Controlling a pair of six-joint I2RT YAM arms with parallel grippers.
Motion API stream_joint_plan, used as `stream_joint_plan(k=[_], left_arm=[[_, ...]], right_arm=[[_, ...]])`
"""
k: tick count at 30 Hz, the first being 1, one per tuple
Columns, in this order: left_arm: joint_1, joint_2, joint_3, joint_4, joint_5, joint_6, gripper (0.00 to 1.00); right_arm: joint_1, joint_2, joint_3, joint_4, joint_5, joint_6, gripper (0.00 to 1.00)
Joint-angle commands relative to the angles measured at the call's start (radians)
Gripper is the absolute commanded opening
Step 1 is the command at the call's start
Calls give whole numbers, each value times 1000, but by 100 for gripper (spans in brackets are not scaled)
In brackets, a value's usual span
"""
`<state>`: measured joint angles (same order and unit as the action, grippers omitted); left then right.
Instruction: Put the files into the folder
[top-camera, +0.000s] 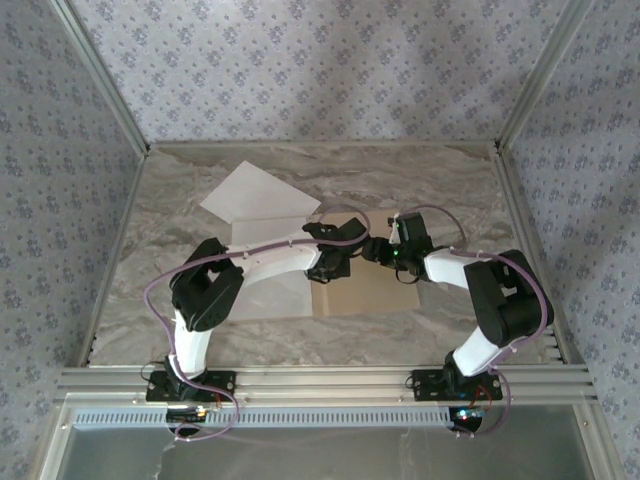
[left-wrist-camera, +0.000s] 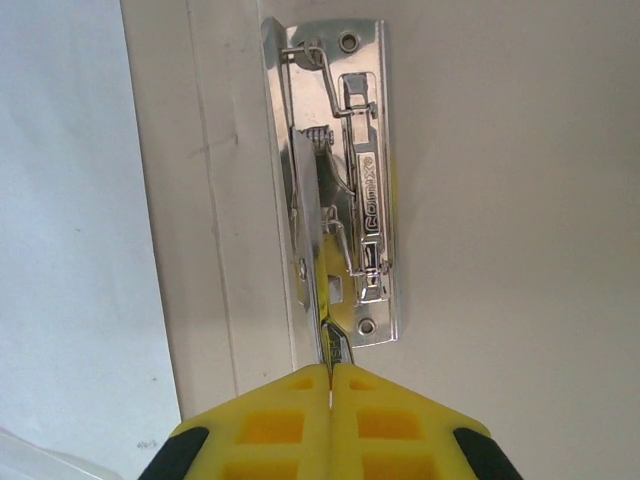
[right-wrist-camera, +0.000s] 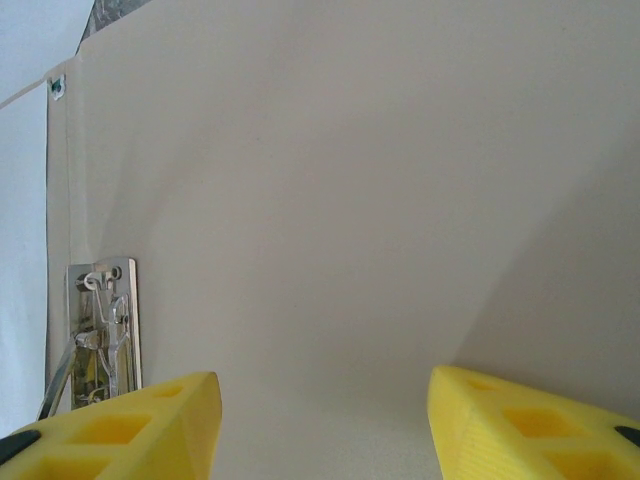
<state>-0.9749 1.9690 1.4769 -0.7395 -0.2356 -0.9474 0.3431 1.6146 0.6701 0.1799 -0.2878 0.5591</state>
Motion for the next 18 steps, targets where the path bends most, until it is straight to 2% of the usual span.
stream_joint_plan(k=[1, 4, 12, 18], left_arm=[[21, -13, 25, -38, -16, 36, 7], [31, -10, 63, -71, -31, 57, 17], [36, -45, 156, -150, -88, 97, 37], [35, -120, 98, -131, -80, 90, 36]], right_arm=[[26, 50, -16, -149, -42, -4, 59], [25, 49, -15, -153, -42, -7, 59], [17, 47, -17, -153, -46, -11, 59], [12, 42, -17, -158, -40, -19, 59]])
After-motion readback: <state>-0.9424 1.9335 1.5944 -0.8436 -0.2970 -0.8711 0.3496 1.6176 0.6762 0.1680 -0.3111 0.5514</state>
